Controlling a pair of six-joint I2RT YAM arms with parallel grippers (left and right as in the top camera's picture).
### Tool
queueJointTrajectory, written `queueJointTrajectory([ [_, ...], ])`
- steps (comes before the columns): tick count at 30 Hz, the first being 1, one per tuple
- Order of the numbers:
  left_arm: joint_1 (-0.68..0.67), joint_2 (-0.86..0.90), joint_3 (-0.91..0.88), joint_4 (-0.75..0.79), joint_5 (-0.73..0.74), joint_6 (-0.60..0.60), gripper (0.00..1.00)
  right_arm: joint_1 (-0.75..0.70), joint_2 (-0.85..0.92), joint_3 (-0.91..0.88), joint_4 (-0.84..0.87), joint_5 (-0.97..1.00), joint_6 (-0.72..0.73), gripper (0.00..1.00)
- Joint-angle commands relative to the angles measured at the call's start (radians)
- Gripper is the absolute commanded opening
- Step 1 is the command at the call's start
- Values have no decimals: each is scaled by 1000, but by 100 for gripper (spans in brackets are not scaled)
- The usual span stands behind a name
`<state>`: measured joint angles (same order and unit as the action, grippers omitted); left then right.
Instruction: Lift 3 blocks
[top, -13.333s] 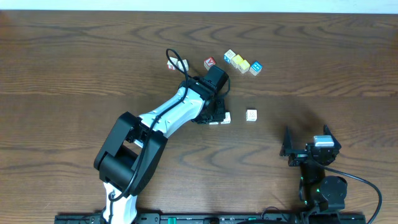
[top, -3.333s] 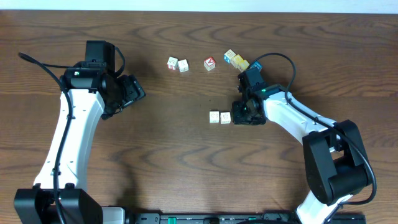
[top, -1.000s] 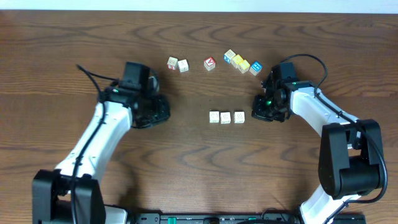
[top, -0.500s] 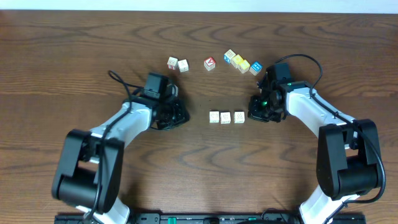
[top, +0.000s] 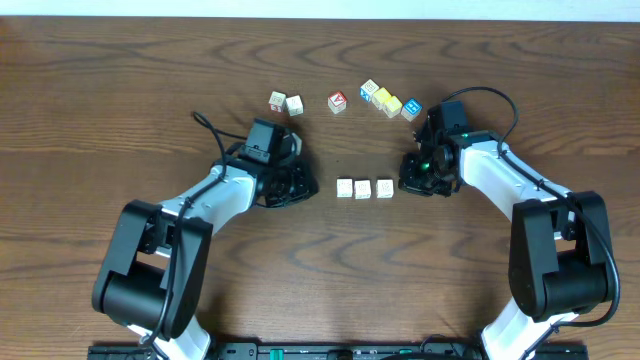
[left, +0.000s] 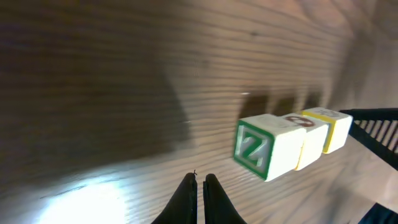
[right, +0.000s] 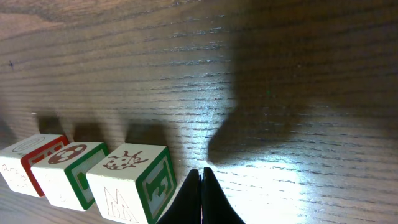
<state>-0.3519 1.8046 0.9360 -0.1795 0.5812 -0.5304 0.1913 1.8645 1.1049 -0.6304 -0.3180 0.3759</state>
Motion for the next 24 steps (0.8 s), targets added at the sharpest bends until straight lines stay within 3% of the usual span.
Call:
queueJointTrajectory([
  [1,-25,2,-7,24,10,-8,7,7,3,-2,1,-5,13,1],
  [7,-45,5,-7,31,-54,-42,7,7,3,-2,-9,-13,13,1],
  [24,-71,59,-6,76,-38,-77,7,30,3,-2,-9,-61,20,1],
])
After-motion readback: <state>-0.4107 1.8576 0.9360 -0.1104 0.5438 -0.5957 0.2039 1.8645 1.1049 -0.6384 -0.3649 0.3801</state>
